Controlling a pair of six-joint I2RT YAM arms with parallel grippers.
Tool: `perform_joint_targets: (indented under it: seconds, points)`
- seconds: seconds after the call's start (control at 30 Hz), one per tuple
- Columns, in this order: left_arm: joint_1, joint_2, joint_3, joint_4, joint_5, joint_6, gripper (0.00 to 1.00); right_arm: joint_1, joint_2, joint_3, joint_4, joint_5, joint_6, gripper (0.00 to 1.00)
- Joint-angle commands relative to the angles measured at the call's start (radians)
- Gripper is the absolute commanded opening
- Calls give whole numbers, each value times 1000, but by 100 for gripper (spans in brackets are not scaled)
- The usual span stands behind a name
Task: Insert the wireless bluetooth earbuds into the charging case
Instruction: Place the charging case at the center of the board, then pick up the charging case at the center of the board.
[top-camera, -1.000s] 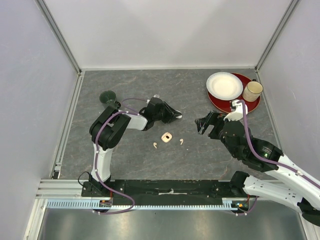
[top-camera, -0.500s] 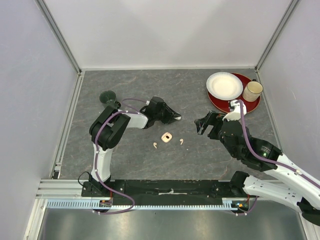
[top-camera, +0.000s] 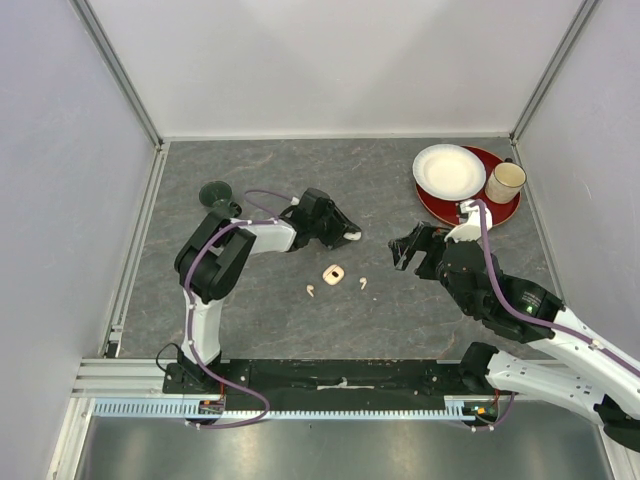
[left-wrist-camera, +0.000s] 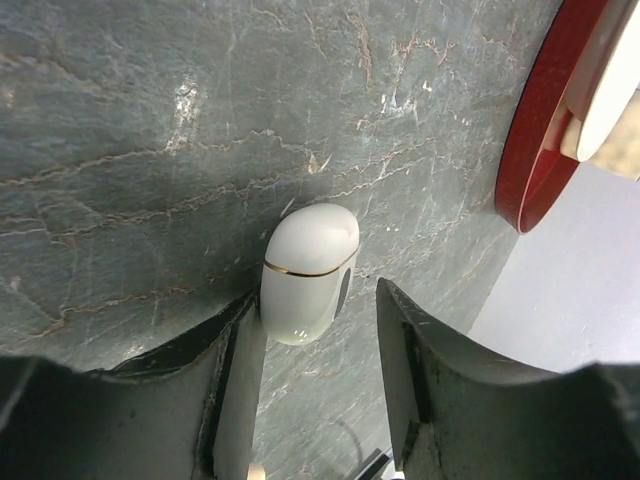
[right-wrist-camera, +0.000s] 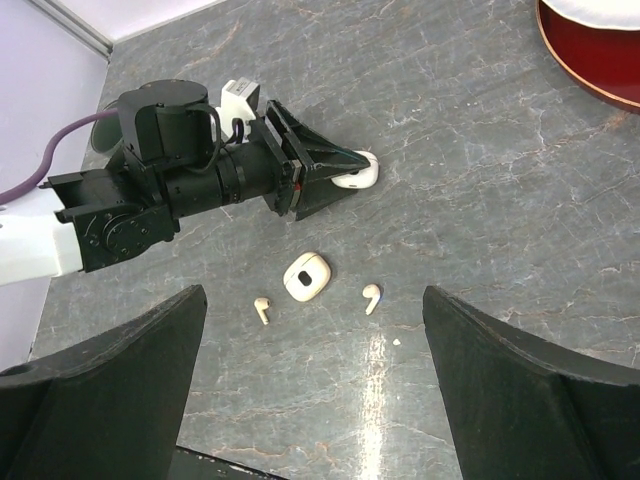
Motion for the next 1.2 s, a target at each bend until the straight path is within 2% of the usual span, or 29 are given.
perform_joint_targets:
  seconds: [0.0, 0.33, 0.67, 0.83, 0.97, 1.17]
  points:
    - [2, -27, 8, -115, -53, 74, 55, -2, -3, 24, 9, -13, -5, 96]
    - [-3, -109, 3, -208, -122, 174, 59, -2, 5, 19, 18, -18, 0, 96]
    - [-11, -295, -35, -294, -272, 300, 61, -2, 52, 14, 41, -30, 4, 96]
    - [-14, -528, -135, -302, -390, 396, 62, -5, 133, 14, 47, -55, 44, 97]
    - [-14, -721, -294, -276, -505, 458, 68, -10, 229, 39, 47, -108, 89, 97]
    - [-14, -1014, -547, -164, -539, 502, 71, -36, 405, 102, 47, -231, 214, 97]
